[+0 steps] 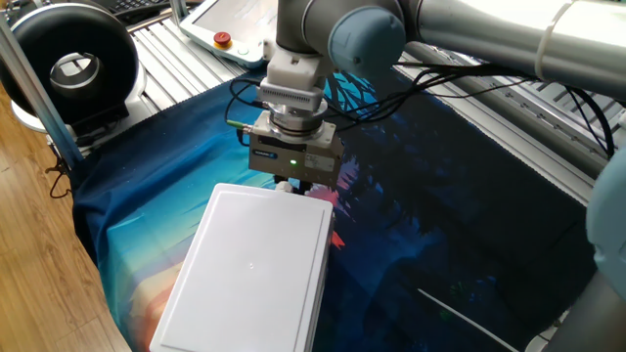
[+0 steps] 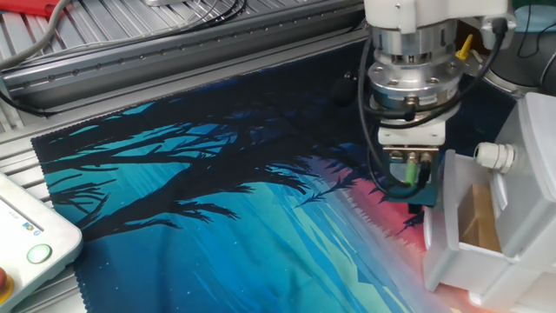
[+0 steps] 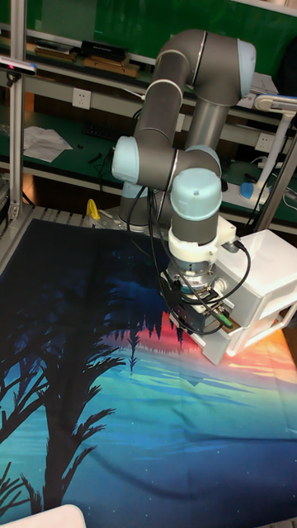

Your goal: Grasp the handle and close the drawer

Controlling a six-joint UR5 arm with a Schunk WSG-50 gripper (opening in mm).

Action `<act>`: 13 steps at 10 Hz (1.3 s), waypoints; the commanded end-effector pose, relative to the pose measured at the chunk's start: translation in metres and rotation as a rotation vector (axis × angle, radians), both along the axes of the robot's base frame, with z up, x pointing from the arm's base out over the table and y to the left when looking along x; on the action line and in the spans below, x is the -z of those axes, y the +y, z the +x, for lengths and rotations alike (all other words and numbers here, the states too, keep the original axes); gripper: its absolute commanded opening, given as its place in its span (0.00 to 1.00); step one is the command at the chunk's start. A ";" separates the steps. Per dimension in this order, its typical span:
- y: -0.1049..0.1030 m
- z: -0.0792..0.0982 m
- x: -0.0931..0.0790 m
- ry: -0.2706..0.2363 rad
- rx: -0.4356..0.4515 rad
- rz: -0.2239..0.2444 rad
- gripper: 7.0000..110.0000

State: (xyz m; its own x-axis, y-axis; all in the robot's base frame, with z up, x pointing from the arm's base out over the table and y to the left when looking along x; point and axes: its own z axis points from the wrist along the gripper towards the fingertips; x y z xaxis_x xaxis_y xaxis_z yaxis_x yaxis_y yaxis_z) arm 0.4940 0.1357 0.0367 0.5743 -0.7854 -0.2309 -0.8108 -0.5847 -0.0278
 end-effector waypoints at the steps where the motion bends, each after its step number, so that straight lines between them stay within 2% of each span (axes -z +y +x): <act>1: 0.005 0.013 0.001 -0.069 0.059 -0.033 0.00; 2: 0.010 0.015 0.001 -0.090 0.084 -0.026 0.00; 4: 0.015 0.005 -0.003 -0.043 0.080 0.054 0.00; 5: 0.013 0.001 -0.005 -0.022 0.073 0.107 0.00; 6: 0.002 -0.003 -0.009 -0.006 0.055 0.129 0.00; 8: -0.009 0.002 -0.010 -0.031 0.040 0.099 0.00; 9: -0.012 0.009 -0.008 -0.066 0.010 0.081 0.00; 11: -0.025 0.025 -0.009 -0.158 -0.038 0.007 0.00; 13: -0.025 0.041 -0.022 -0.248 -0.019 0.000 0.00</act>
State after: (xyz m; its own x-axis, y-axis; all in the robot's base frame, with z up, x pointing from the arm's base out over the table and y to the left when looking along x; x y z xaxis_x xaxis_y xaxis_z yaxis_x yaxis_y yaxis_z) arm 0.5179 0.1150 0.0470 0.6185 -0.7713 -0.1501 -0.7849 -0.5975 -0.1640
